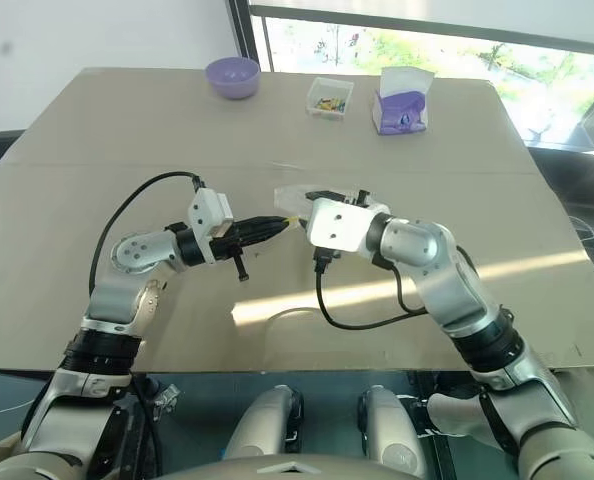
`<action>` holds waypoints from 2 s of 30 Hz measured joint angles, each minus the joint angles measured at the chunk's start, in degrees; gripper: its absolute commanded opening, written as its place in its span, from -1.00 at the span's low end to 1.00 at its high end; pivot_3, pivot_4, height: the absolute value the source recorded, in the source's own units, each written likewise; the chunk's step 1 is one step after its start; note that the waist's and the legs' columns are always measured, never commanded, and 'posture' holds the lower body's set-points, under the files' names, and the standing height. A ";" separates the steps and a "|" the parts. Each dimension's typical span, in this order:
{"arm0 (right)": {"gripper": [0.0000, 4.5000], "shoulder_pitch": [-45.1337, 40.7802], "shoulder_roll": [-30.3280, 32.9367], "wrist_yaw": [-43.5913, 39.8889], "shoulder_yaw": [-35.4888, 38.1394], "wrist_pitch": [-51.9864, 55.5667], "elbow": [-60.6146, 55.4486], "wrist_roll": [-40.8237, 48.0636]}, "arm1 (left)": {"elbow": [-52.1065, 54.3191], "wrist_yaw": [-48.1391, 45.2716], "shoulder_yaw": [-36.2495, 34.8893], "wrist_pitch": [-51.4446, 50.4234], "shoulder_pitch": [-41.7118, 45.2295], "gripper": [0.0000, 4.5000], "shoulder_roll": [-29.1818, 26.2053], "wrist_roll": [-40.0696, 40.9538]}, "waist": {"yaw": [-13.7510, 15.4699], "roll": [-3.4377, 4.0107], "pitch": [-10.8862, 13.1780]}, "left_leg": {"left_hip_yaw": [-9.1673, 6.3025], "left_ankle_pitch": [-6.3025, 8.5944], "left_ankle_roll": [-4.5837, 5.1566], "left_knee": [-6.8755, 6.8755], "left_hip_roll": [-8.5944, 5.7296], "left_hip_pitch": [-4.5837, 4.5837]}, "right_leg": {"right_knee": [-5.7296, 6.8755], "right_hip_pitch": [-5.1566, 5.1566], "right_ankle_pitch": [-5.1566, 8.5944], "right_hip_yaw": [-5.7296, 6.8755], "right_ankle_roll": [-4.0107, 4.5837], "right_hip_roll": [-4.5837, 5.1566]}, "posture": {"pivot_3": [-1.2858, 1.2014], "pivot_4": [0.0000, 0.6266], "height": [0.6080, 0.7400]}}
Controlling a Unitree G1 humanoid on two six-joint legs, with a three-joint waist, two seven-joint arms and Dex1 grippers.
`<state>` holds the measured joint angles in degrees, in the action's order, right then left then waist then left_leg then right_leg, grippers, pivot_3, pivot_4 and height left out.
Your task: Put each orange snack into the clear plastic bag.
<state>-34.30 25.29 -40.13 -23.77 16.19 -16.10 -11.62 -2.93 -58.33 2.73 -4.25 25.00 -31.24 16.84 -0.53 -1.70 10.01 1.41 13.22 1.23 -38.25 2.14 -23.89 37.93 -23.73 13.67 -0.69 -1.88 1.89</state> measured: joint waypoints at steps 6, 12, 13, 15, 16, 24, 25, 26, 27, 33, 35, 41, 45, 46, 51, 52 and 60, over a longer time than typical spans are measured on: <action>-0.13 -0.03 -0.44 -1.07 -0.62 -1.33 1.67 -1.28 | -0.02 -0.12 0.00 0.24 0.00 -1.00 -0.02 -0.02 | -0.05 0.00 0.00 | -0.01 0.00 0.00 0.00 0.00 0.00 | 0.02 -0.01 0.00 0.00 0.00 -0.01 | 0.03 -0.52 0.89; -0.13 -0.05 -1.01 -1.82 -0.80 -1.79 3.25 -1.97 | -0.02 -0.11 -0.01 0.27 0.02 -1.00 -0.04 -0.01 | -0.05 0.01 0.00 | -0.01 0.00 0.00 0.00 0.00 0.00 | 0.02 -0.01 0.00 0.00 0.00 -0.01 | 0.03 -0.52 0.89; -0.13 -0.19 -1.32 -1.82 -0.81 -2.09 3.68 -2.27 | -0.02 -0.10 -0.01 0.20 0.01 -1.00 -0.06 -0.01 | -0.07 0.00 0.00 | -0.01 0.00 0.00 0.00 0.01 0.00 | 0.02 -0.01 0.00 0.00 0.00 -0.01 | 0.03 -0.52 0.89; -0.47 -0.73 -1.78 -1.80 -0.85 -2.73 4.12 -2.78 | -0.02 -0.07 -0.01 -0.02 0.02 -1.00 -0.06 0.01 | -0.10 0.01 0.00 | 0.00 0.00 0.00 0.00 0.00 0.00 | 0.02 -0.02 0.00 0.00 0.00 -0.01 | 0.03 -0.52 0.89; -0.63 -1.12 -2.07 -1.79 -0.85 -3.09 4.33 -3.08 | -0.02 -0.05 -0.01 -0.16 0.02 -1.00 -0.06 0.03 | -0.10 0.01 0.00 | -0.01 0.00 0.00 0.00 0.01 0.00 | 0.02 -0.02 0.00 0.00 0.00 -0.01 | 0.03 -0.52 0.89; -0.63 -1.13 -2.86 -1.84 -1.07 -4.53 5.59 -3.97 | 0.08 0.08 -0.02 -0.81 0.03 -1.00 -0.17 0.08 | -0.08 0.01 0.00 | -0.01 0.00 0.00 0.00 0.01 0.00 | 0.02 -0.02 0.00 0.00 0.00 -0.01 | 0.03 -0.52 0.89; -0.63 -1.13 -2.97 -1.85 -1.07 -4.66 5.69 -4.01 | 0.10 0.09 -0.02 -0.92 0.02 -1.00 -0.18 0.08 | -0.09 0.01 0.01 | -0.01 0.00 0.00 0.00 0.00 0.00 | 0.02 -0.02 0.00 0.00 0.00 -0.01 | 0.03 -0.52 0.89; -0.63 -1.13 -3.08 -1.89 -1.07 -4.94 5.78 -4.04 | 0.11 0.10 -0.02 -1.06 0.03 -1.00 -0.18 0.08 | -0.09 0.01 0.01 | 0.00 0.00 0.00 0.00 0.00 0.00 | 0.02 -0.02 0.00 0.00 0.00 -0.01 | 0.03 -0.52 0.89; -0.63 -1.13 -3.13 -1.95 -1.07 -5.12 5.82 -4.10 | 0.12 0.13 -0.02 -1.21 0.03 -1.00 -0.18 0.08 | -0.08 0.01 0.01 | -0.01 0.00 0.00 0.00 0.00 0.00 | 0.02 -0.02 0.00 0.00 0.00 -0.01 | 0.03 -0.52 0.89; -0.63 -1.13 -3.13 -2.12 -1.07 -5.26 5.97 -4.68 | 0.60 0.64 -0.02 -1.69 0.03 -1.00 -0.25 0.11 | -0.09 0.01 0.01 | -0.01 0.00 0.00 0.00 0.01 0.00 | 0.02 -0.02 0.00 0.00 0.00 -0.01 | 0.03 -0.52 0.89; -0.63 -1.13 -3.12 -2.13 -1.07 -5.29 5.98 -4.88 | 1.14 0.68 -0.03 -1.80 0.02 -1.00 -0.33 0.11 | -0.09 0.01 0.01 | 0.00 0.00 0.00 0.00 0.01 0.00 | 0.02 -0.02 0.00 -0.01 0.00 -0.01 | 0.03 -0.52 0.89; -0.63 -1.13 -3.12 -2.22 -1.07 -5.34 6.14 -5.06 | 1.34 0.84 -0.02 -2.38 0.03 -1.00 -0.38 0.14 | -0.09 0.01 0.01 | 0.00 0.00 0.00 0.00 0.01 0.00 | 0.02 -0.02 0.00 0.00 0.00 -0.01 | 0.03 -0.52 0.89; -0.63 -1.19 -3.12 -2.42 -1.06 -5.35 6.18 -5.06 | 1.34 0.85 -0.02 -2.44 0.04 -1.00 -0.39 0.13 | -0.09 0.01 0.01 | -0.01 0.00 0.00 0.00 0.01 0.00 | 0.02 -0.02 0.00 0.00 0.00 -0.01 | 0.03 -0.52 0.89; -0.63 -1.24 -3.12 -2.52 -1.06 -5.35 6.20 -5.06 | 1.34 0.85 -0.02 -2.44 0.05 -1.00 -0.40 0.13 | -0.09 0.01 0.01 | -0.01 0.00 0.00 0.00 0.01 0.00 | 0.02 -0.02 0.00 0.00 0.00 -0.01 | 0.03 -0.52 0.89; -0.99 -1.48 -3.11 -2.87 -1.03 -5.40 6.27 -5.06 | 1.34 0.95 -0.02 -2.45 0.16 -1.00 -0.42 0.13 | -0.09 0.01 0.01 | -0.01 0.00 0.00 0.00 0.01 0.00 | 0.02 -0.02 0.00 0.00 0.00 -0.01 | 0.03 -0.52 0.89; -0.99 -1.48 -3.11 -2.91 -1.03 -5.41 6.28 -5.06 | 1.34 1.00 -0.03 -2.45 0.20 -1.00 -0.44 0.13 | -0.08 0.01 0.01 | -0.01 0.00 0.00 0.00 0.01 0.00 | 0.02 -0.02 0.00 0.00 0.00 -0.01 | 0.03 -0.52 0.89; -0.99 -1.52 -3.10 -2.90 -0.97 -5.58 6.36 -5.17 | 1.34 0.98 -0.02 -2.46 0.30 -1.00 -0.47 0.12 | -0.08 0.01 0.01 | -0.01 0.00 0.00 0.00 0.01 0.00 | 0.02 -0.02 0.00 0.00 0.00 -0.01 | 0.03 -0.52 0.89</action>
<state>-35.83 22.19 -43.03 -24.74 10.61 -9.74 -16.79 -1.58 -57.35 2.71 -6.71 25.31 -31.71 16.96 -0.62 -1.69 10.02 1.41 13.22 1.23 -38.25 2.14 -23.89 37.94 -23.74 13.67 -0.69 -1.88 1.89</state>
